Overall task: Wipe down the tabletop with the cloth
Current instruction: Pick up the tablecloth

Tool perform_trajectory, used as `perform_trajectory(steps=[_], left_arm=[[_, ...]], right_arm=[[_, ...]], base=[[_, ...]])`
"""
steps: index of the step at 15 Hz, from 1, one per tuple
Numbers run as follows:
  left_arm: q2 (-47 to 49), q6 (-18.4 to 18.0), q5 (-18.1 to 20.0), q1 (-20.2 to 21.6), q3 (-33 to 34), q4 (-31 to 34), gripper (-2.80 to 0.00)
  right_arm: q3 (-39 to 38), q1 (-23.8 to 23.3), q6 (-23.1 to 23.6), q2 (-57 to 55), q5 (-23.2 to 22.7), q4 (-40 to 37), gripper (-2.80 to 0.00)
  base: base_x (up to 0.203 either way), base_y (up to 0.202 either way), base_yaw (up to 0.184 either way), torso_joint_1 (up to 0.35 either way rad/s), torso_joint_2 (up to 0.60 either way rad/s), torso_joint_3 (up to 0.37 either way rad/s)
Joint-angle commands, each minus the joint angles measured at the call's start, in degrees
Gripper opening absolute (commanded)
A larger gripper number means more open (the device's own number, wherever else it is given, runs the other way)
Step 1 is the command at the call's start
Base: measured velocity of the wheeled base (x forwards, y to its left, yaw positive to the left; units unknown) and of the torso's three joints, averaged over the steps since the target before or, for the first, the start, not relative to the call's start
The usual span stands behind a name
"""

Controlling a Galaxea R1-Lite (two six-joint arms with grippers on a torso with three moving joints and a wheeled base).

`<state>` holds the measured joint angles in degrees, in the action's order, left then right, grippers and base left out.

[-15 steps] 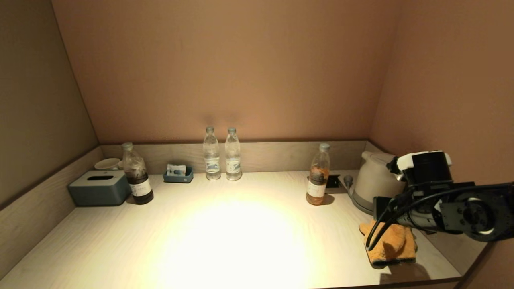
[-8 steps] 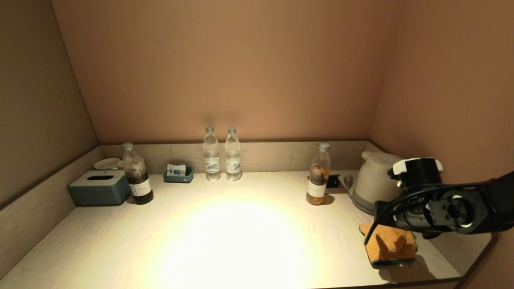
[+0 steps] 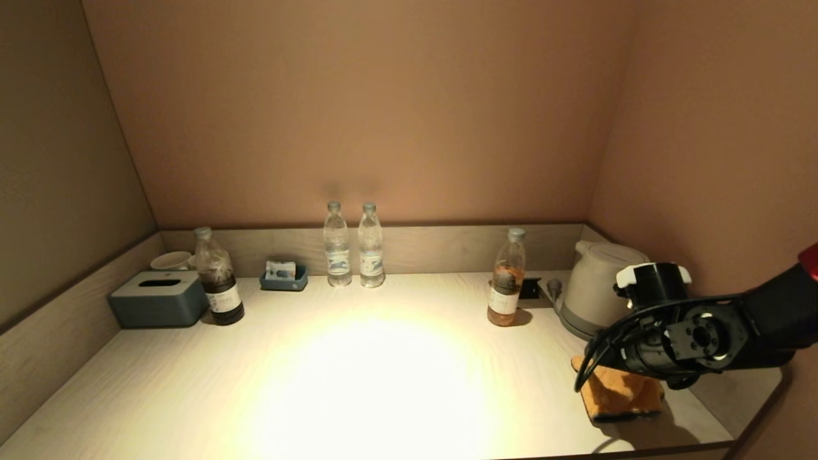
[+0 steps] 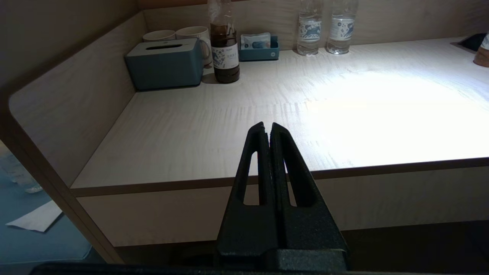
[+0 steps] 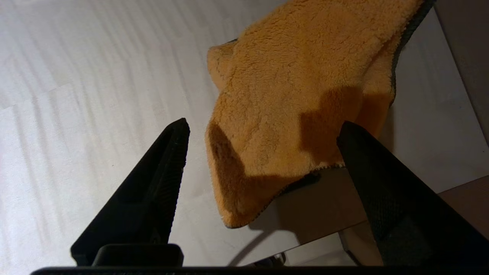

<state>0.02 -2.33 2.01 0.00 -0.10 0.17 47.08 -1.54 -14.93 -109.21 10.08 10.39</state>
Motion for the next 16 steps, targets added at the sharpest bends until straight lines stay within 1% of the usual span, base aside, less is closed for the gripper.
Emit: perform_trajectory(steps=[1,6,12,13,16], left_arm=[[0.1,0.0,0.0,0.0,0.0,0.0,-2.80],[0.1,0.0,0.0,0.0,0.1,0.0,-2.80],[0.1,0.0,0.0,0.0,0.0,0.0,-2.80],[0.1,0.0,0.0,0.0,0.0,0.0,-2.80],[0.1,0.0,0.0,0.0,0.0,0.0,-2.80]], right_arm=[[0.7,-0.8,-0.2,-3.0,0.1,0.1,0.00],[1.7,-3.5,-0.2,-7.4,-0.1,0.5,0.00],[2.1,-3.5,-0.1,-9.3,-0.2,0.6,0.00],[2.1,-3.5,-0.1,-9.3,-0.2,0.6,-2.80],[2.1,-3.5,-0.1,-9.3,-0.3,0.6,-2.80]], base=[[0.000,0.000,0.000,0.000,0.00,0.000],[0.000,0.000,0.000,0.000,0.00,0.000],[0.000,0.000,0.000,0.000,0.00,0.000],[0.000,0.000,0.000,0.000,0.00,0.000],[0.000,0.000,0.000,0.000,0.00,0.000]])
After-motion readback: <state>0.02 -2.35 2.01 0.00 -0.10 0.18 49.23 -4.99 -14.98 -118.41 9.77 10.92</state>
